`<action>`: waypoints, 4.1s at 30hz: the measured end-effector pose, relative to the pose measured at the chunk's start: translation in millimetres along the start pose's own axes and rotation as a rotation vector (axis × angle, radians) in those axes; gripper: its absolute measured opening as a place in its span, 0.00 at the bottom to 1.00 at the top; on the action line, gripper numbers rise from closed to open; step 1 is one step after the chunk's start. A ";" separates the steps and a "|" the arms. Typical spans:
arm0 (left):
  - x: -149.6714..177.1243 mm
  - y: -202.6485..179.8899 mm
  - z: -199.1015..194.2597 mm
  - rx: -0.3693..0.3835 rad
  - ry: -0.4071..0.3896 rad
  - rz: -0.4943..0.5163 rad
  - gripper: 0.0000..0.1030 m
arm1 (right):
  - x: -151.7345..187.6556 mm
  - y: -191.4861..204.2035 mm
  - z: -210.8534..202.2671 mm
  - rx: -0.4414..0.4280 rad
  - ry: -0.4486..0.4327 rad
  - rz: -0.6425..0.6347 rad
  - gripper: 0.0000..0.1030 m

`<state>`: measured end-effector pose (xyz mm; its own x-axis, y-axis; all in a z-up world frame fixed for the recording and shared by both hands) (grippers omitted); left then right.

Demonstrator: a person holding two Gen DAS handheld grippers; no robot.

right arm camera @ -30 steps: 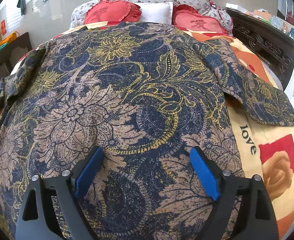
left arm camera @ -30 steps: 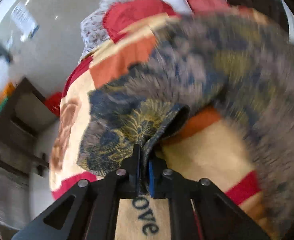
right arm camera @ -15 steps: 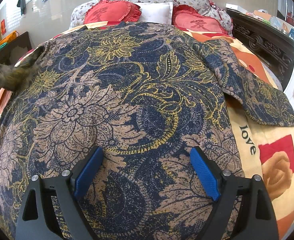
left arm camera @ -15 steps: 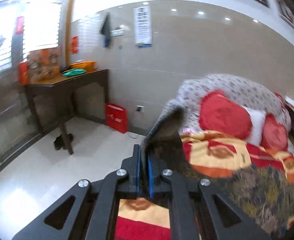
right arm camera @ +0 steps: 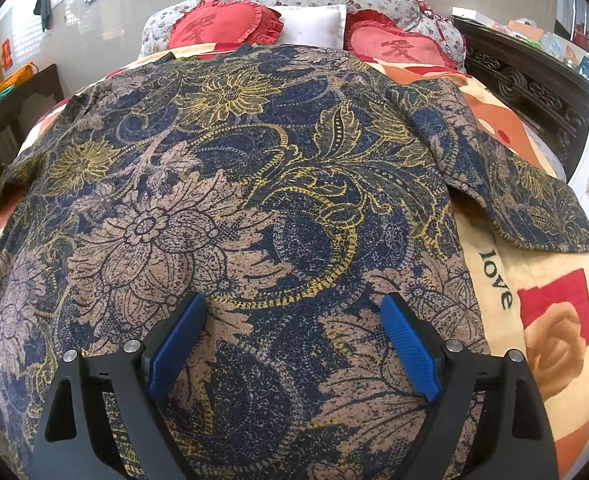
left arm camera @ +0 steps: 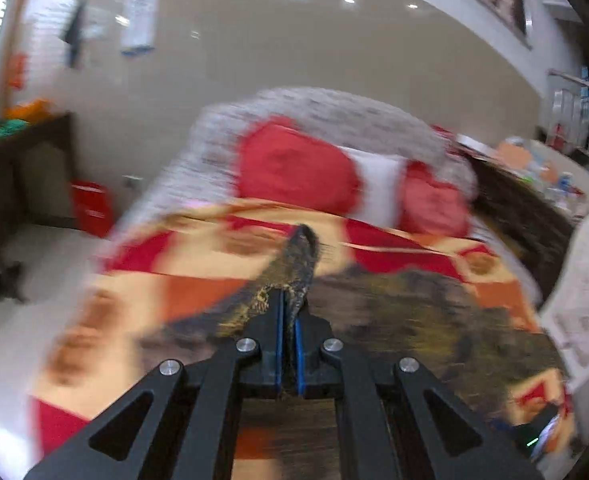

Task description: Fold small clothes

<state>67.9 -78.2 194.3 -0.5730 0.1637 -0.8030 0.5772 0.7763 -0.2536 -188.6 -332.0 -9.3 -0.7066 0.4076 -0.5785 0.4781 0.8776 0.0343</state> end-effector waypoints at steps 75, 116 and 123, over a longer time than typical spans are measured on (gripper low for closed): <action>146.6 8.4 66.5 -0.005 0.132 -0.157 0.15 | -121.0 -90.4 81.3 -0.309 -0.040 0.175 0.56; 72.3 30.2 197.8 -0.283 0.196 -0.041 0.04 | -114.6 -101.7 61.1 -0.183 -0.087 0.147 0.20; 64.5 25.3 180.6 -0.280 0.208 -0.027 0.06 | -113.6 -106.8 78.4 -0.169 -0.053 0.192 0.19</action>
<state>150.5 -158.0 38.7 -0.7088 0.2386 -0.6638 0.3946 0.9142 -0.0928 -118.4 -491.9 -11.1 -0.5813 0.5606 -0.5898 0.5032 0.8173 0.2808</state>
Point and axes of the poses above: each gripper's, at about its wrist camera, not at the fingertips, and z roughly the way its jaws point, y to its left, x to its underside, the point moved 1 cm from there along z, roughly the way its jaws point, and after that the axes turned 7 degrees about x, right-handed, at the moved point
